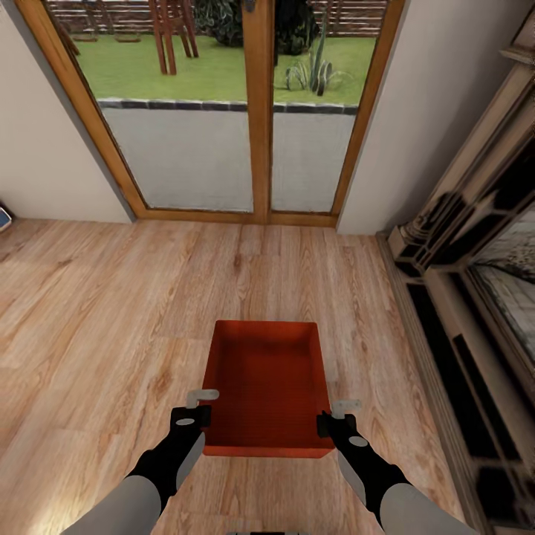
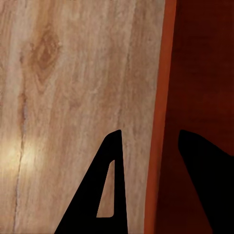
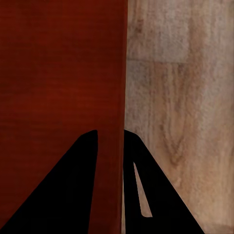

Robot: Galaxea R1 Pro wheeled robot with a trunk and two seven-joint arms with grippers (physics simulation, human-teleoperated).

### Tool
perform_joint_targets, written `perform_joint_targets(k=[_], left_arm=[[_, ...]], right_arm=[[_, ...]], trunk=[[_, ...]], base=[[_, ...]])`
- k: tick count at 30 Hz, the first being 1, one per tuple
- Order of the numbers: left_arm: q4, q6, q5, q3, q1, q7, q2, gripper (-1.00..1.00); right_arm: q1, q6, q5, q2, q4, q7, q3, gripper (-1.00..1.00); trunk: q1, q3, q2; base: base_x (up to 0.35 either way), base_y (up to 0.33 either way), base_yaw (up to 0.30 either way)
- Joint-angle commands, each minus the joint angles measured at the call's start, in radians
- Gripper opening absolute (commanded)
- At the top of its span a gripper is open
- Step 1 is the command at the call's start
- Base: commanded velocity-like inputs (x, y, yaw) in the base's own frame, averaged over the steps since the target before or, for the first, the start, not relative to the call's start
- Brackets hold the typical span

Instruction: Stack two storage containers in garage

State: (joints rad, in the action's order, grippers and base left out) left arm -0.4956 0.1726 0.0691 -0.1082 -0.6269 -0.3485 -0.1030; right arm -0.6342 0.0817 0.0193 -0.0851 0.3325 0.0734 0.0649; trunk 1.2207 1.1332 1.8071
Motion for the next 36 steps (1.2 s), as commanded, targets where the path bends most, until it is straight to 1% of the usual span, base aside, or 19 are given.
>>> perform_joint_targets(k=[1, 36], left_arm=[[-0.001, 0.008, 0.001, -0.005, 0.000, -0.010, 0.002, -1.00], [0.003, 0.010, 0.001, -0.007, 0.000, -0.006, 0.002, -1.00]], right_arm=[[-0.001, 0.003, 0.000, 0.001, 0.000, 0.008, -0.002, -1.00], [-0.001, 0.003, 0.000, 0.002, 0.000, 0.008, -0.002, -1.00]], trunk=[[-0.004, -0.003, -0.007], [-0.138, -0.112, -0.252]], base=[[0.000, 0.000, 0.000], [0.000, 0.000, 0.000]])
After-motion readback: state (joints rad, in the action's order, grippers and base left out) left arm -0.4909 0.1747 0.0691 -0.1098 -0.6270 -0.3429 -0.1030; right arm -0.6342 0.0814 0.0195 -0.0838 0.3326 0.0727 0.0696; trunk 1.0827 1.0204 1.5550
